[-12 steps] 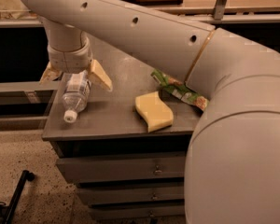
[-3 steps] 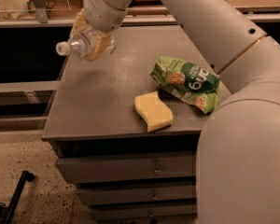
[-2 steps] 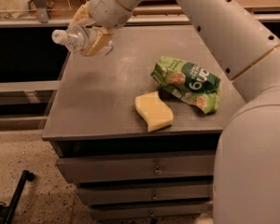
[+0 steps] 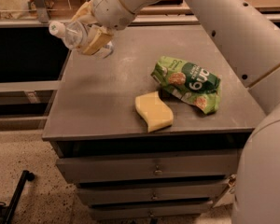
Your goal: Place blue plastic bottle upright
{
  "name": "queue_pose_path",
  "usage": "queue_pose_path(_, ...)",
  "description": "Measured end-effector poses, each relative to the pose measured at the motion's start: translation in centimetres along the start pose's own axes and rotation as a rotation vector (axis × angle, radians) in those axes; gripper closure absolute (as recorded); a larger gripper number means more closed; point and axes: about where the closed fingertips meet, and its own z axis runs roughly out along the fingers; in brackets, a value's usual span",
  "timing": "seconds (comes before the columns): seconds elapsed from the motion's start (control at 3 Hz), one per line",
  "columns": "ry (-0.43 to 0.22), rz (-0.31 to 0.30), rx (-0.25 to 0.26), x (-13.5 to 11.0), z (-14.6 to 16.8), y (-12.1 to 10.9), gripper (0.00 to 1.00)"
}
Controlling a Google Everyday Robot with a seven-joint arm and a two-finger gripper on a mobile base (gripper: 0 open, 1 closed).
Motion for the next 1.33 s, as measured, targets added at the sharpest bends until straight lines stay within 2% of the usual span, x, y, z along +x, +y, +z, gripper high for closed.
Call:
queue_pose_path(0.67, -0.011, 0.017, 0.002, 0.0, 0.3, 0.1, 1.0)
queue_pose_path(1.0, -0.12, 0.091, 0.027, -0.6, 1.0, 1.0, 1.0)
queue_pose_path(1.33, -0.268, 0.186, 0.029, -2.8, 1.0, 1.5, 1.0)
